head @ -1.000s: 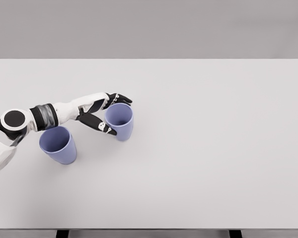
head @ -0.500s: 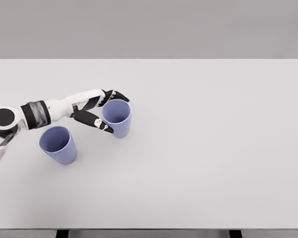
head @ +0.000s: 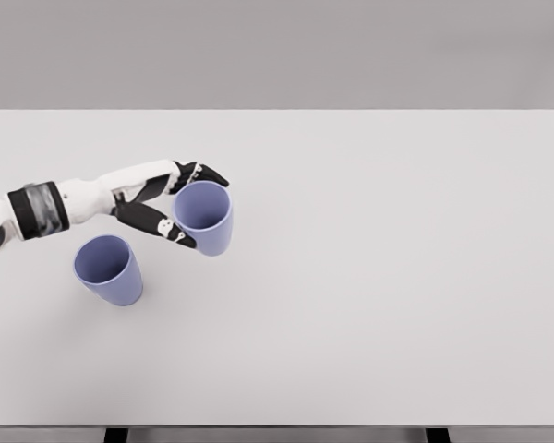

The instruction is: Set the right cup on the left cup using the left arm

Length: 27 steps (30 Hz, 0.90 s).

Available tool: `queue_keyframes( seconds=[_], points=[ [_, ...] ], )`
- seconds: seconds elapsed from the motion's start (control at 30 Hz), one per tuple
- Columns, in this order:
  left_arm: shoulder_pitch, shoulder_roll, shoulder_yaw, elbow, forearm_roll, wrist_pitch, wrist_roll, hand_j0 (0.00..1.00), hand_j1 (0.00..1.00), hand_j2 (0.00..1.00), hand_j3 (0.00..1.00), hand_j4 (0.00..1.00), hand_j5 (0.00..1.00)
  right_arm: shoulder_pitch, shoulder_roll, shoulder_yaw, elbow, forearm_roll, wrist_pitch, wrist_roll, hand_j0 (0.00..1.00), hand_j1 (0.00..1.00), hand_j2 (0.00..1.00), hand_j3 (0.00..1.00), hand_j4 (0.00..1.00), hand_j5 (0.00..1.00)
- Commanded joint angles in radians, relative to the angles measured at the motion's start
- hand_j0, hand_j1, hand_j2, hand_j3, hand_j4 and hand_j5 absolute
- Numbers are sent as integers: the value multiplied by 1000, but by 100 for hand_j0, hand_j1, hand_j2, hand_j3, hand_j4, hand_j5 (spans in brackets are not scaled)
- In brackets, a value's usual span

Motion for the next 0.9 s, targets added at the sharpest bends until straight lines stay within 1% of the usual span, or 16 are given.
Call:
queue_keyframes(
  seconds=[0.0,0.1,0.2,0.23,0.27,0.4,0.43,0.6,0.7,0.87],
  points=[
    [0,18,8,-19,21,0,0,68,68,68,68,68,68,0,0,0,0,0,0,0,100,100,100,100,100,100],
    [0,42,8,-33,43,0,0,68,68,68,68,68,68,0,0,0,0,0,0,-1,100,100,100,100,100,100],
    [0,53,15,-47,44,0,0,68,68,68,68,68,68,0,0,0,0,0,0,0,100,100,100,100,100,100],
    [2,64,17,-53,52,0,0,68,68,68,68,68,68,0,0,0,0,0,0,0,100,100,100,100,100,100],
    [2,81,17,-62,77,0,0,68,68,68,68,68,68,0,0,0,0,0,0,0,100,100,100,100,100,100],
    [3,121,17,-93,95,0,0,68,68,68,68,68,68,0,0,0,0,0,0,0,100,100,100,100,100,100],
    [3,124,17,-93,113,-2,0,68,68,68,68,68,68,0,0,0,0,0,0,0,100,100,100,100,100,100],
    [3,163,23,-113,138,-2,0,68,68,68,68,68,68,0,0,0,0,0,-1,0,100,100,100,100,100,100],
    [3,171,25,-119,141,-2,0,68,68,68,68,68,68,0,0,0,0,0,0,0,100,100,100,100,100,100],
    [3,216,25,-136,178,-3,0,68,68,68,68,68,68,0,0,0,0,0,0,0,100,100,100,100,100,100]
  ],
)
